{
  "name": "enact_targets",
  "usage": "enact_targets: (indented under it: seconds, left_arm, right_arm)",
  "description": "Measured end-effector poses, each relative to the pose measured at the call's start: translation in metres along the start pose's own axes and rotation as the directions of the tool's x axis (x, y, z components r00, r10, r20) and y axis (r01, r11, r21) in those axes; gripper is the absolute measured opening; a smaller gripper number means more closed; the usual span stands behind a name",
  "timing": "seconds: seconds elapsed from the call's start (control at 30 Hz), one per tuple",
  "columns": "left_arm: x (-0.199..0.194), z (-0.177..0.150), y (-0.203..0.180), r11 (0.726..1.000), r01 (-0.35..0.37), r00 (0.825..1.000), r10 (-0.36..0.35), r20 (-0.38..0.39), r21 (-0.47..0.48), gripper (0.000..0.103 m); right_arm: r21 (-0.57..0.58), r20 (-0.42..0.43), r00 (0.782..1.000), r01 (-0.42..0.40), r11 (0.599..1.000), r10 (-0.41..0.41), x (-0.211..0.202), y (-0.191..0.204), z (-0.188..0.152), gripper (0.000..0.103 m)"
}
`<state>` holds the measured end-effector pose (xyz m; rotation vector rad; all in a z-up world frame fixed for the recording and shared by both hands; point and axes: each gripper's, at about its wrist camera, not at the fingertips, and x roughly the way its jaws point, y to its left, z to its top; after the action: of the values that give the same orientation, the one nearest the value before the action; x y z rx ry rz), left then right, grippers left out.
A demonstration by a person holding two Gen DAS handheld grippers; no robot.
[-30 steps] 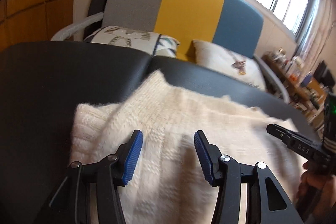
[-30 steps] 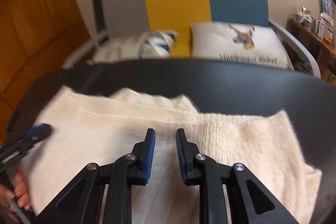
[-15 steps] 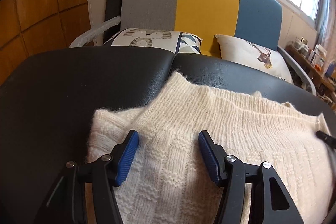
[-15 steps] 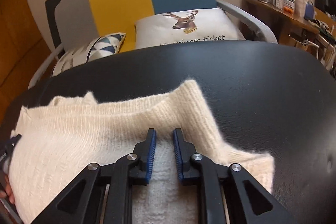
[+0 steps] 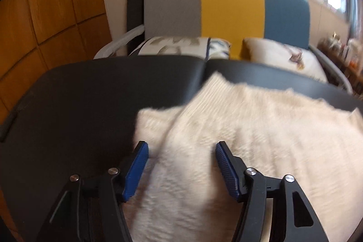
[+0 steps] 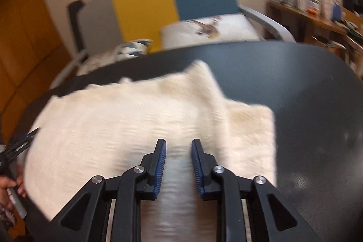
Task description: Fold clothes
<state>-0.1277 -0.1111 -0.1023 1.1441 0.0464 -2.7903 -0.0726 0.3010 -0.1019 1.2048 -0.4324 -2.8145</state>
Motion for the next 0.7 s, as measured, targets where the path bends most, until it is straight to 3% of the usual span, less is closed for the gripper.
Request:
enact_targets:
  seconds: [0.1, 0.23, 0.33, 0.47, 0.57, 0.7]
  left_arm:
    - [0.004, -0.001, 0.011, 0.999, -0.014, 1.000, 0.014, -0.023, -0.030, 0.078]
    - [-0.004, -0.007, 0.019, 0.999, -0.048, 0.999, 0.048, -0.018, 0.002, 0.078]
    - [-0.020, -0.010, 0.031, 0.998, -0.039, 0.999, 0.038, -0.006, -0.048, 0.077]
    - [-0.053, -0.020, 0.040, 0.985, 0.062, 0.997, -0.053, 0.059, -0.161, 0.077]
    - [-0.053, -0.035, 0.031, 0.994, 0.042, 0.999, -0.039, 0.035, -0.102, 0.077]
    - [-0.053, -0.054, 0.020, 0.999, 0.019, 1.000, -0.019, 0.004, -0.028, 0.077]
  right_arm:
    - [0.051, 0.001, 1.000, 0.006, 0.999, -0.006, -0.001, -0.011, -0.002, 0.020]
    - [0.122, 0.003, 1.000, 0.007, 0.993, -0.007, -0.004, -0.027, -0.004, 0.023]
    - [0.183, 0.040, 0.997, -0.071, 0.981, 0.065, -0.028, -0.035, -0.008, 0.025]
    - [0.021, 0.048, 0.994, -0.096, 0.995, 0.095, -0.045, -0.004, -0.014, 0.025]
    - [-0.032, 0.031, 0.994, -0.101, 0.994, 0.102, -0.041, 0.014, -0.023, 0.025]
    - [-0.020, -0.021, 0.994, -0.105, 0.994, 0.104, -0.027, 0.017, -0.033, 0.025]
